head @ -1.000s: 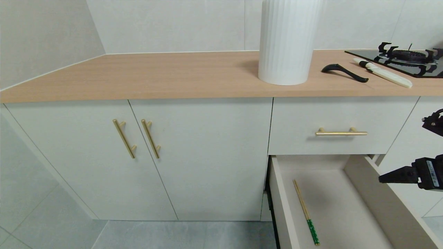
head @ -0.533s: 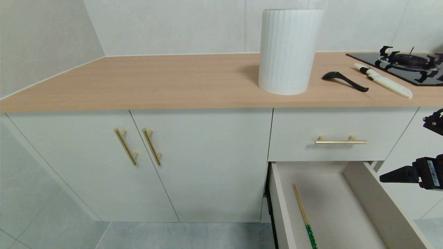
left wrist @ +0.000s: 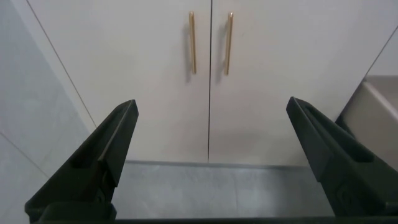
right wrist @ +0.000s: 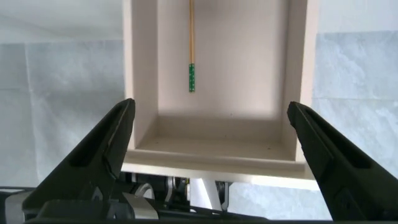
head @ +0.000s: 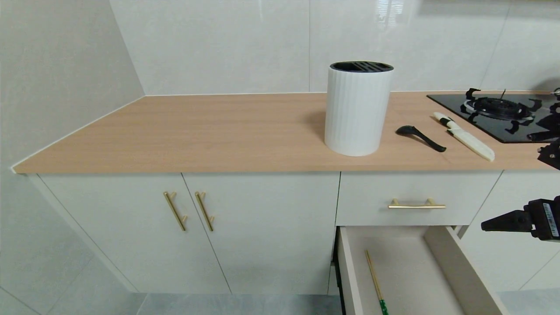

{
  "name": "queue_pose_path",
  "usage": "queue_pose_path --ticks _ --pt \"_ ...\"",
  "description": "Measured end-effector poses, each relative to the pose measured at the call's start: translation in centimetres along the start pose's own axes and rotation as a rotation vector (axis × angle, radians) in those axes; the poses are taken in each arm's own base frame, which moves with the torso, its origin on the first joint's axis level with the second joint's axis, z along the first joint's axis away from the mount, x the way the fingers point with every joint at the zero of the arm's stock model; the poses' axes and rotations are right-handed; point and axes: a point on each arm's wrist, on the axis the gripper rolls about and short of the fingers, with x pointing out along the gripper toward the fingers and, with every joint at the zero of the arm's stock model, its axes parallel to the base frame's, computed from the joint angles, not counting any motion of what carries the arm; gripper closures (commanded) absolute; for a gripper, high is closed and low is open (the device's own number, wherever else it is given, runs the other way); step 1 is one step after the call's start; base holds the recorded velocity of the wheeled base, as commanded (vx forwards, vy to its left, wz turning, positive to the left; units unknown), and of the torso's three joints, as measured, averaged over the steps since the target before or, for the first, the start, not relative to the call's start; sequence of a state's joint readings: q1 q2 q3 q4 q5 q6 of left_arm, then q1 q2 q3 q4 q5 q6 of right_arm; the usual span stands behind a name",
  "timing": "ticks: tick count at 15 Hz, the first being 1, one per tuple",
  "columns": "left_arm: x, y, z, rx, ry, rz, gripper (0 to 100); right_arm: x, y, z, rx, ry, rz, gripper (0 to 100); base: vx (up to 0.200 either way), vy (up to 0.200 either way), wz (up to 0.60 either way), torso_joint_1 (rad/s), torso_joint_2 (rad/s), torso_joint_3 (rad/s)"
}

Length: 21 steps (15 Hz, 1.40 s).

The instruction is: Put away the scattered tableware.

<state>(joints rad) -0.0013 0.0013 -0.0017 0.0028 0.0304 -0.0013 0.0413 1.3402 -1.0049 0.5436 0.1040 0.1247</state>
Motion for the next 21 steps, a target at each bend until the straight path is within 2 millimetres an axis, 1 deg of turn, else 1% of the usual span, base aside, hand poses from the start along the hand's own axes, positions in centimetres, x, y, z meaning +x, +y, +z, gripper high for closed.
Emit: queue_pose_path --ticks 5,7,9,11,14,17,19,21 --pt "0.0 0.0 0.0 0.0 0.0 -0.001 0 0.1 0.1 0.0 -0.008 -0.003 0.006 0 0.0 0.0 0.0 0.201 -0.48 -0.287" --pt "0.0 0.0 0.0 0.0 0.0 0.0 0 0.1 0.2 0.3 -0.033 -0.029 0.011 0 0.0 0.0 0.0 0.215 -0.5 -0.29" --pt "0.0 0.0 0.0 0.0 0.0 0.0 0 0.5 0.2 2.6 -0.102 -0.176 0.014 0 0.0 0.0 0.0 0.234 -0.52 -0.295" --pt "0.0 0.0 0.0 0.0 0.0 -0.001 0 1.5 -0.1 4.8 -0.16 -0.23 0.002 0 0.0 0.0 0.0 0.122 -0.28 -0.156" --pt "0.0 0.0 0.0 0.0 0.0 0.0 0 4.3 -0.7 8.8 -0.225 -0.252 0.018 0 0.0 0.0 0.0 0.032 -0.06 -0.031" --pt "0.0 0.0 0.0 0.0 0.0 0.0 0 8.9 -1.3 12.4 -0.274 -0.27 0.026 0 0.0 0.0 0.0 0.0 0.0 0.0" --pt "0.0 0.0 0.0 0.0 0.0 0.0 0 12.3 -1.7 13.9 -0.309 -0.321 0.022 0 0.0 0.0 0.0 0.0 0.0 0.0" --pt "0.0 0.0 0.0 0.0 0.0 -0.001 0 15.3 -1.8 14.2 -0.333 -0.352 0.022 0 0.0 0.0 0.0 0.0 0.0 0.0"
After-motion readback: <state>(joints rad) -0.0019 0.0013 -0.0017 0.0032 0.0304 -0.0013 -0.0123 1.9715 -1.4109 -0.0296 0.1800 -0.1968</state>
